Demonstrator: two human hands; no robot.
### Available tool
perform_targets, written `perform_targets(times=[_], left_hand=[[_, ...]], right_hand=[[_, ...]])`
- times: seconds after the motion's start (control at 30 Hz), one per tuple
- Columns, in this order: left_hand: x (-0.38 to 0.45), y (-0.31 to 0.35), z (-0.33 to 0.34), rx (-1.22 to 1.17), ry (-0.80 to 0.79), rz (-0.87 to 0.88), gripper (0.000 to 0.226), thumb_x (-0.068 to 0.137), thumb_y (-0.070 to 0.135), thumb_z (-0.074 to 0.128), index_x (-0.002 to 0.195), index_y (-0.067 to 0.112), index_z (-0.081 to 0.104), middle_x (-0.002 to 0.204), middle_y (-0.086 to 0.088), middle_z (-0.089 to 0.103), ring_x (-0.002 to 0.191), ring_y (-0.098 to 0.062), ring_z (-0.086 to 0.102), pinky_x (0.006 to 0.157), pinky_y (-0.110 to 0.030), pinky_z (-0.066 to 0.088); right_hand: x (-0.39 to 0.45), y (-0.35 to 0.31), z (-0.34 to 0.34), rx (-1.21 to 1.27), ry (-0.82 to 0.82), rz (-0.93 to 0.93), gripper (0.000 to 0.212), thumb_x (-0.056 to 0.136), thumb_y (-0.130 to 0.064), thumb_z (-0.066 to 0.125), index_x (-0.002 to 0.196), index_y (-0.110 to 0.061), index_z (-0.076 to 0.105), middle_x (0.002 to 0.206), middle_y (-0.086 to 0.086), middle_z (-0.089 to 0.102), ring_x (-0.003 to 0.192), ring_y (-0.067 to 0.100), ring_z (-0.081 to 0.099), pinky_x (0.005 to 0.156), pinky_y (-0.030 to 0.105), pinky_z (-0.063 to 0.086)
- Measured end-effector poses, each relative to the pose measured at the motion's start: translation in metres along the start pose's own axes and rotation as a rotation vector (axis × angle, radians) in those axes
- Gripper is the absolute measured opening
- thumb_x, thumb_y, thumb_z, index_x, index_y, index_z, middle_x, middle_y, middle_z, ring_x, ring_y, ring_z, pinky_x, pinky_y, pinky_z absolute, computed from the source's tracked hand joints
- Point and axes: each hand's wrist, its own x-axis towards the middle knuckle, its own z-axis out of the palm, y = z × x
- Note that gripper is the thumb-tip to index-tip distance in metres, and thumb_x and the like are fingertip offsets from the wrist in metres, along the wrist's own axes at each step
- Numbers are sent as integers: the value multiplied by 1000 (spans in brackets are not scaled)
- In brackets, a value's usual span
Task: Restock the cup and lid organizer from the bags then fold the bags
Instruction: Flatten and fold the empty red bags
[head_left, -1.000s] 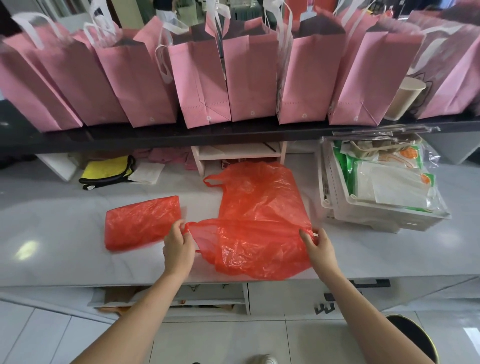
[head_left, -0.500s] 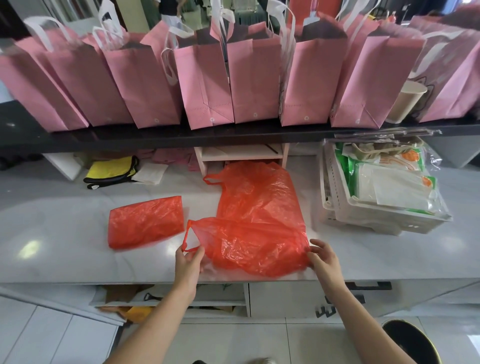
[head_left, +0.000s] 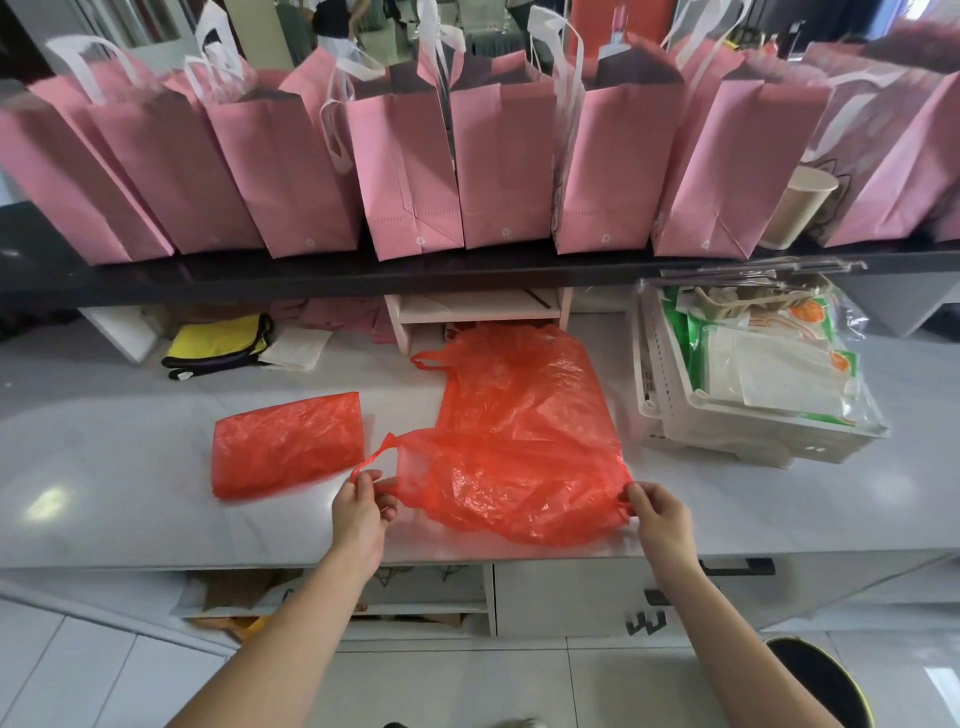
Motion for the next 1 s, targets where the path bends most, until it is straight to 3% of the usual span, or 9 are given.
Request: perform_targets(times=[0.13, 0.23, 0.37, 0.43, 0.5, 0.63, 0.8, 0.9, 1.0], left_hand=[[9, 8, -6, 44, 72, 30, 28, 113, 16, 32, 94, 12, 53, 68, -4, 43, 51, -14, 37, 46, -24, 35], [19, 14, -16, 60, 171, 21, 22, 108, 6, 31, 98, 8, 51, 71, -5, 41, 54, -16, 37, 49, -26, 37], [25, 14, -30, 68, 201, -10, 24, 99, 5, 33, 86, 12, 51, 74, -6, 42, 59, -17, 41, 56, -29, 39], [22, 13, -33, 183, 186, 9, 21, 95, 8, 37, 87, 13, 56, 86, -7, 52, 74, -21, 49, 69, -32, 41], [18, 11, -35, 364, 230, 74, 26, 92, 18, 40, 105, 11, 62, 106, -9, 60, 100, -30, 54, 89, -43, 45], [2, 12, -29, 717, 248, 359, 49, 85, 26, 44, 132, 14, 54, 134, -17, 49, 126, -41, 42, 102, -58, 41], [-8, 9, -11, 1035, 237, 784, 42, 89, 11, 64, 129, 14, 54, 134, -17, 44, 123, -35, 41, 97, -55, 41], [-10, 4, 1, 1144, 90, 1018, 29, 88, 12, 68, 116, 16, 63, 119, -10, 52, 109, -29, 48, 89, -47, 46], [-15, -7, 16, 1277, -172, 1148, 22, 93, 21, 67, 115, 23, 68, 111, 1, 55, 101, -24, 51, 85, -41, 50]], right_hand=[[3, 1, -4, 0, 38, 20, 21, 107, -18, 56, 95, -12, 73, 86, 8, 76, 80, 22, 68, 70, 30, 50], [2, 2, -7, 4, 55, 23, 22, 108, -18, 54, 96, -9, 71, 85, 11, 73, 73, 22, 63, 63, 32, 49], [3, 5, -7, -1, 16, 51, 22, 108, -18, 54, 99, -6, 70, 82, 16, 71, 66, 25, 59, 58, 35, 48], [1, 4, -5, -7, -10, 59, 22, 108, -16, 52, 98, -6, 69, 84, 19, 70, 65, 24, 60, 56, 33, 47], [-1, 0, -3, 8, -5, 43, 24, 107, -17, 50, 96, -7, 69, 87, 21, 71, 68, 23, 62, 58, 32, 47], [-1, -8, -1, -49, 10, -75, 23, 106, -34, 55, 105, -14, 67, 95, 9, 72, 87, 21, 67, 71, 32, 50], [-1, -20, 8, -216, 57, -278, 25, 100, -38, 65, 119, -22, 59, 113, -7, 61, 104, 11, 59, 89, 33, 48], [-1, -28, 15, -341, 124, -531, 15, 99, -25, 68, 111, -17, 63, 105, -6, 56, 102, 13, 54, 90, 29, 42], [9, -30, 28, -527, 46, -795, 10, 96, -14, 72, 105, -13, 69, 102, -3, 60, 98, 20, 57, 87, 35, 47]])
